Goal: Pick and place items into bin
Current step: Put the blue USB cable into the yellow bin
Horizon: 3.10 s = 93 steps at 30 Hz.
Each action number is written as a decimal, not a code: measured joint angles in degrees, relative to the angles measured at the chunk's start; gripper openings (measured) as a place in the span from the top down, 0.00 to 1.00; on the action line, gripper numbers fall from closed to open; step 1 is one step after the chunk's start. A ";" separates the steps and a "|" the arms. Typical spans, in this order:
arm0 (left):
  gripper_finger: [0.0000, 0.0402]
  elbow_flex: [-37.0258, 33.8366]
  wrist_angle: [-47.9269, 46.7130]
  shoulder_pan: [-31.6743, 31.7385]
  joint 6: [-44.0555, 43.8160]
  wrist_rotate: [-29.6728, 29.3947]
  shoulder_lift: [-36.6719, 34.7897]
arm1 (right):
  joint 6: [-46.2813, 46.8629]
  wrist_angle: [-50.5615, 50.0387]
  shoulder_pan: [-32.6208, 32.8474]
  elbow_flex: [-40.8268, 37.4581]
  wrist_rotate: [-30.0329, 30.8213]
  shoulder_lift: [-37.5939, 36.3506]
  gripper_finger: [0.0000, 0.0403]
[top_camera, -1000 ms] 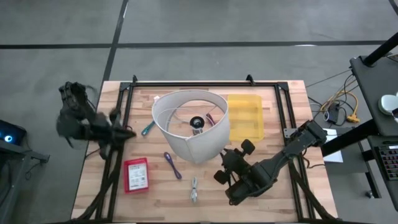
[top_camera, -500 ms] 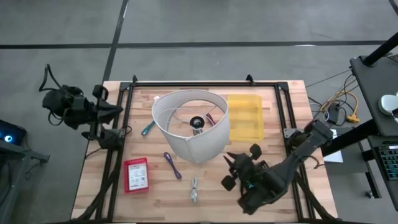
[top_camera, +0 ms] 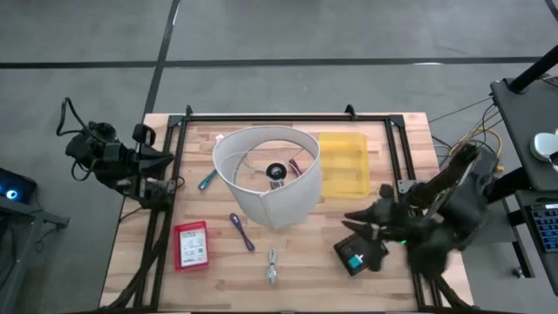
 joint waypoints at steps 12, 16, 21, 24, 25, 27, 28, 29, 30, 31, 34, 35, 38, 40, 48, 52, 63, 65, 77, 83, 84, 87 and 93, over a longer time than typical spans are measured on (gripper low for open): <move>1.00 -0.26 6.42 1.68 1.82 6.10 5.15 | -48.29 37.13 -3.12 -15.16 -15.56 -24.50 0.83; 1.00 -0.28 5.79 1.67 -5.22 10.05 9.24 | -55.27 49.44 -6.82 -25.34 -24.55 -32.82 0.83; 1.00 -0.28 4.07 1.68 -13.57 17.30 10.87 | -53.29 53.21 -9.18 -36.34 -25.33 -41.56 0.83; 1.00 -1.01 1.30 1.71 -18.63 21.71 10.21 | -52.38 56.25 -9.82 -42.11 -24.97 -45.58 0.83; 1.00 -1.66 0.82 1.86 -20.06 23.11 9.84 | -52.46 57.74 -9.83 -43.92 -24.91 -46.79 0.83; 1.00 -3.55 1.35 2.32 -22.11 25.69 8.77 | -53.08 61.10 -9.81 -47.22 -24.91 -49.05 0.83; 1.00 -4.67 2.43 2.84 -22.74 27.13 8.15 | -53.41 62.68 -9.83 -48.60 -24.86 -50.10 0.83; 1.00 -6.05 3.74 3.51 -22.83 28.31 7.40 | -53.88 64.06 -9.83 -49.92 -24.79 -51.03 0.83; 1.00 -7.39 4.61 4.40 -22.85 28.39 6.70 | -54.39 65.30 -9.83 -51.07 -24.57 -51.92 0.83; 1.00 -8.62 5.23 5.68 -22.81 28.39 6.16 | -54.71 66.48 -9.81 -52.13 -24.16 -52.75 0.83; 1.00 -11.64 5.36 10.05 -22.80 28.30 3.30 | -54.44 68.43 -9.81 -54.41 -22.12 -54.81 0.83; 1.00 -12.34 5.42 11.36 -22.29 28.77 1.95 | -54.03 68.46 -9.81 -54.83 -21.72 -55.28 0.83; 1.00 -14.40 4.71 15.19 -17.97 29.90 -3.37 | -54.17 68.26 -9.81 -55.46 -21.50 -55.79 0.83; 1.00 -14.84 0.55 17.42 -16.72 29.33 -7.21 | -54.72 68.09 -9.81 -55.51 -21.48 -55.83 0.83; 1.00 -15.19 -13.28 20.05 -16.74 19.71 -21.94 | -58.24 67.42 -9.81 -55.67 -19.30 -54.87 0.83; 1.00 -15.42 -18.17 20.05 -18.37 15.52 -21.25 | -58.22 66.58 -9.79 -55.73 -18.19 -54.67 0.83; 1.00 -31.47 4.72 20.06 -28.37 27.41 -16.70 | -54.38 62.17 -9.81 -55.95 -17.16 -54.74 0.83; 1.00 -34.21 5.63 20.40 -30.87 26.00 -16.21 | -54.25 62.20 -9.78 -55.95 -17.17 -54.78 0.83; 1.00 -37.26 5.94 22.96 -34.79 -2.15 -14.09 | -52.74 61.53 -9.79 -55.99 -17.17 -54.76 0.83; 1.00 -31.06 6.22 27.49 -32.04 -6.41 -6.96 | -52.74 61.36 -9.79 -56.04 -17.19 -54.78 0.83; 1.00 -29.40 6.33 28.92 -30.59 -6.39 -5.54 | -52.74 61.36 -9.79 -56.04 -17.17 -54.78 0.83; 1.00 -24.79 6.59 34.87 -27.88 -6.22 -1.11 | -52.74 61.36 -9.78 -56.04 -17.19 -54.78 0.83; 1.00 -19.45 5.24 54.05 -30.97 15.91 5.81 | -52.76 61.36 -9.79 -56.04 -17.19 -54.76 0.83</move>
